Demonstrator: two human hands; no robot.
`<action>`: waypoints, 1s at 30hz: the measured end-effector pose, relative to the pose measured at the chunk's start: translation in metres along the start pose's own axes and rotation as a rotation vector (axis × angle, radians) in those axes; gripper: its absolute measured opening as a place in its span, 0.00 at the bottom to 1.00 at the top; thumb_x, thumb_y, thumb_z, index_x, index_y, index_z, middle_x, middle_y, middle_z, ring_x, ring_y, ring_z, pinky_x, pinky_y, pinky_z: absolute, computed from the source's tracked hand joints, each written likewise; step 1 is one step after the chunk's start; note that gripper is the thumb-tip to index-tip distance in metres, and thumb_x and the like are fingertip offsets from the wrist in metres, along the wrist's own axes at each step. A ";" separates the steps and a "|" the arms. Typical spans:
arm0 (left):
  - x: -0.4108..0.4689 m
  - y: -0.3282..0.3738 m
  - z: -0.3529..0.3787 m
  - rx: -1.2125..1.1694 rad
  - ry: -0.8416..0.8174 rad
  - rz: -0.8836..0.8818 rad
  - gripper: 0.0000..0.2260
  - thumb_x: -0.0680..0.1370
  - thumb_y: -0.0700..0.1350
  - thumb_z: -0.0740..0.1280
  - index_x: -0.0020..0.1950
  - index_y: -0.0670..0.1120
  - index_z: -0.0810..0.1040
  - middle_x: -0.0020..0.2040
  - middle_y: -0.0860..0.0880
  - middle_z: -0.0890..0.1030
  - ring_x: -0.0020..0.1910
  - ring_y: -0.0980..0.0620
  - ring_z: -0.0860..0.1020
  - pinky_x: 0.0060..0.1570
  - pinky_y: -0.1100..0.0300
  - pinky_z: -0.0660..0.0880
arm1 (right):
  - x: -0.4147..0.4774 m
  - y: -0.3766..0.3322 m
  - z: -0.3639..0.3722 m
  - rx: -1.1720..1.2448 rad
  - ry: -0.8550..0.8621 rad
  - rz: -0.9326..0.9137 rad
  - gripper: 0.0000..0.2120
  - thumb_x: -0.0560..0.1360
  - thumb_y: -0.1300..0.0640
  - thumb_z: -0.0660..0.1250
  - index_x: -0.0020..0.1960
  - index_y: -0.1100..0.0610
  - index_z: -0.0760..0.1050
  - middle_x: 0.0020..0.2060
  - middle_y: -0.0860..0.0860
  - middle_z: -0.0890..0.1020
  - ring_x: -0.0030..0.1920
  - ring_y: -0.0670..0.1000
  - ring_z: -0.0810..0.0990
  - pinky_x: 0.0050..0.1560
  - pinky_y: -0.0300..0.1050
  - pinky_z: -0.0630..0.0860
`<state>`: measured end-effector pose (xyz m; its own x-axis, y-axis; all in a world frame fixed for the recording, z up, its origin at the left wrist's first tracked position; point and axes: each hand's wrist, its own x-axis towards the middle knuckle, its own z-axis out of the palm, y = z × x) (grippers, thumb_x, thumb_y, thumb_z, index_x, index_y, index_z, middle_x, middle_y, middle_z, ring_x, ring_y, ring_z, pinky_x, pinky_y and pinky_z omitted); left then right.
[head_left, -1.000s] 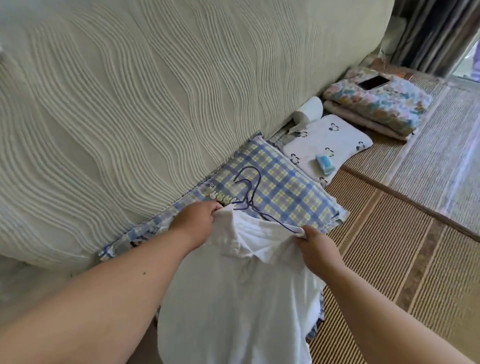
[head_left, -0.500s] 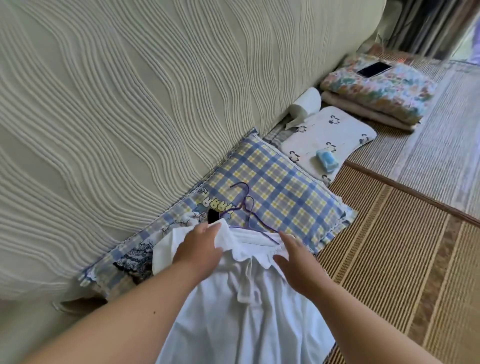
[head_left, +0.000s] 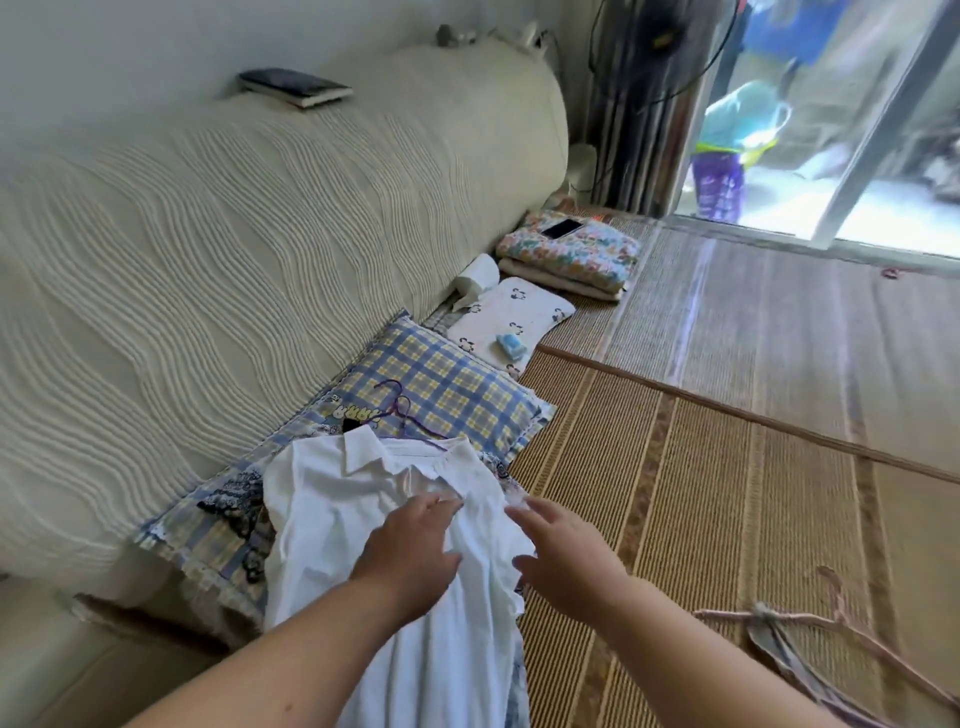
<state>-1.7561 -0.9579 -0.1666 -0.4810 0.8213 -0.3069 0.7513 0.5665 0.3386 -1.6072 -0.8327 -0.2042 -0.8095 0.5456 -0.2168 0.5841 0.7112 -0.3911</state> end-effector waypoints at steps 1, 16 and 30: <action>-0.025 0.015 0.001 0.012 0.013 0.033 0.26 0.77 0.50 0.62 0.74 0.55 0.60 0.75 0.51 0.60 0.72 0.48 0.61 0.68 0.53 0.63 | -0.031 0.001 -0.008 -0.019 0.013 0.008 0.29 0.76 0.46 0.63 0.73 0.42 0.56 0.74 0.49 0.60 0.70 0.54 0.66 0.69 0.55 0.65; -0.306 0.261 0.114 -0.150 -0.103 0.465 0.26 0.76 0.51 0.65 0.74 0.55 0.62 0.73 0.54 0.64 0.71 0.55 0.62 0.70 0.54 0.62 | -0.455 0.107 -0.032 0.023 0.104 0.374 0.25 0.75 0.46 0.63 0.72 0.42 0.62 0.73 0.48 0.62 0.71 0.51 0.64 0.69 0.54 0.63; -0.376 0.502 0.248 0.023 -0.335 0.722 0.23 0.76 0.53 0.66 0.71 0.59 0.65 0.71 0.57 0.66 0.65 0.57 0.69 0.63 0.59 0.67 | -0.725 0.291 -0.047 0.204 0.258 0.840 0.25 0.74 0.46 0.63 0.71 0.43 0.64 0.72 0.48 0.63 0.70 0.51 0.65 0.68 0.52 0.65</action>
<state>-1.0859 -0.9985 -0.1018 0.2871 0.9189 -0.2704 0.8362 -0.1028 0.5387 -0.8480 -1.0002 -0.1188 -0.0680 0.9499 -0.3051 0.9354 -0.0457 -0.3507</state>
